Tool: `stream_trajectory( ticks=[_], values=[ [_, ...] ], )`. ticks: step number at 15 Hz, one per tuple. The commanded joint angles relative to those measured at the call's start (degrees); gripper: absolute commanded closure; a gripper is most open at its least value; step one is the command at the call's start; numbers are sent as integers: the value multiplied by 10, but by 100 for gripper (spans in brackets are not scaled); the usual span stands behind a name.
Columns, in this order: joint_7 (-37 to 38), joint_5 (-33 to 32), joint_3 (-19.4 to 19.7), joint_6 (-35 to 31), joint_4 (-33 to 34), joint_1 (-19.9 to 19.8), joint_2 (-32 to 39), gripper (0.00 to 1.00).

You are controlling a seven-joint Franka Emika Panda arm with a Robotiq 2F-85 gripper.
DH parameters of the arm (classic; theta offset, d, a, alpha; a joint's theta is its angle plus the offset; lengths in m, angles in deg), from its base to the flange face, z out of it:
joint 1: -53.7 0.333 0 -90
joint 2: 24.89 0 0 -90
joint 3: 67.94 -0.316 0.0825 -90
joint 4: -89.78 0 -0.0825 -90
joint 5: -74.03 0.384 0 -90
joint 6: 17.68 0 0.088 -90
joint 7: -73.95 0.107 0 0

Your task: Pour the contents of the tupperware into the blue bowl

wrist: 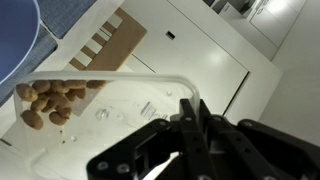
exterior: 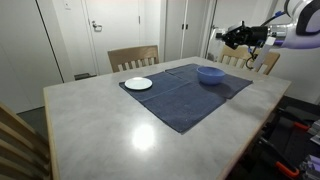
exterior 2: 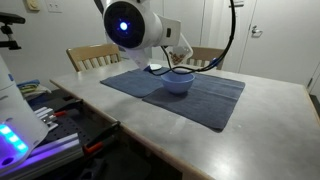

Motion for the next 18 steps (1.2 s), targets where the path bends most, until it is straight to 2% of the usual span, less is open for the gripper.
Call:
stream_trajectory(
  ticks=[1,12,18],
  values=[
    [-28,20,6,44,-2,-12,17,98],
    [-27,31,14,95,2,-16,36,98],
    [-19,47,22,132,13,-19,73,98]
  ],
)
